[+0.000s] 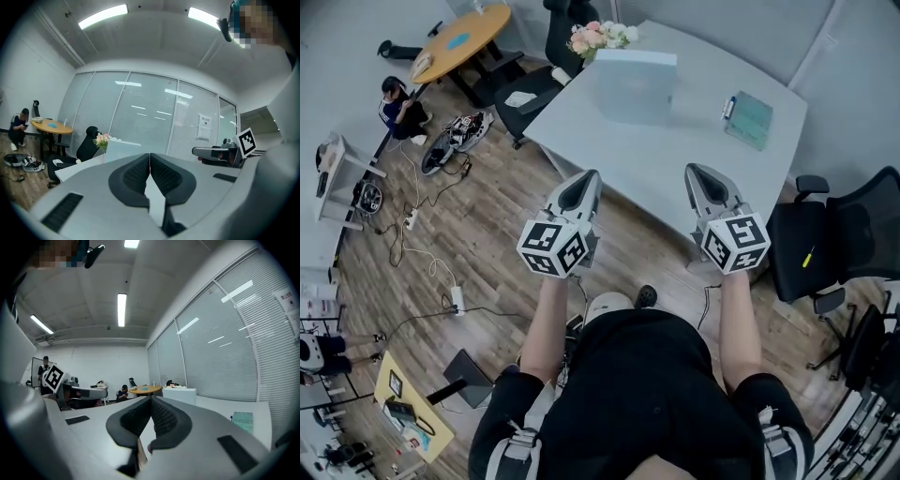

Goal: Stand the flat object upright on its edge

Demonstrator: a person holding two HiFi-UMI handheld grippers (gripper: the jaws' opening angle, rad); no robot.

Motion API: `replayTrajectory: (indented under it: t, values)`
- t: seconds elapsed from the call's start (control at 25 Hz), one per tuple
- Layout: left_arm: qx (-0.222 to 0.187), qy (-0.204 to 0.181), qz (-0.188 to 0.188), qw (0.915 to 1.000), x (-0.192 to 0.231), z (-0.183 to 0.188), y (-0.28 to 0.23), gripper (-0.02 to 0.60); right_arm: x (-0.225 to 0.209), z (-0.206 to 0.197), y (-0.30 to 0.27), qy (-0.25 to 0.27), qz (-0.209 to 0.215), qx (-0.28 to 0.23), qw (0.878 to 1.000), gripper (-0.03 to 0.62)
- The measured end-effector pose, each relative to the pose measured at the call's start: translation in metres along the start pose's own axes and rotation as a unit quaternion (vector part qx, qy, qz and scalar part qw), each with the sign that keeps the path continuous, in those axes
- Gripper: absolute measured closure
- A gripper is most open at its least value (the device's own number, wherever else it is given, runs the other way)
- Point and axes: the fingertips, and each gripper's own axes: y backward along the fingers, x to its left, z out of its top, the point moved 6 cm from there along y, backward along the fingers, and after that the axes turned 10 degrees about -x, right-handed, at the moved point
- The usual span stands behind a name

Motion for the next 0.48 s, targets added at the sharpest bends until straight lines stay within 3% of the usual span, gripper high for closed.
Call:
replayTrajectory:
  t: [0.48]
  values:
    - [0.010, -0.010, -0.004, 0.9999, -0.0048, -0.0038, -0.0021, 0.555, 0.0006, 0.0019, 0.0043, 0.011, -0.004, 0.002, 1.000, 0.580]
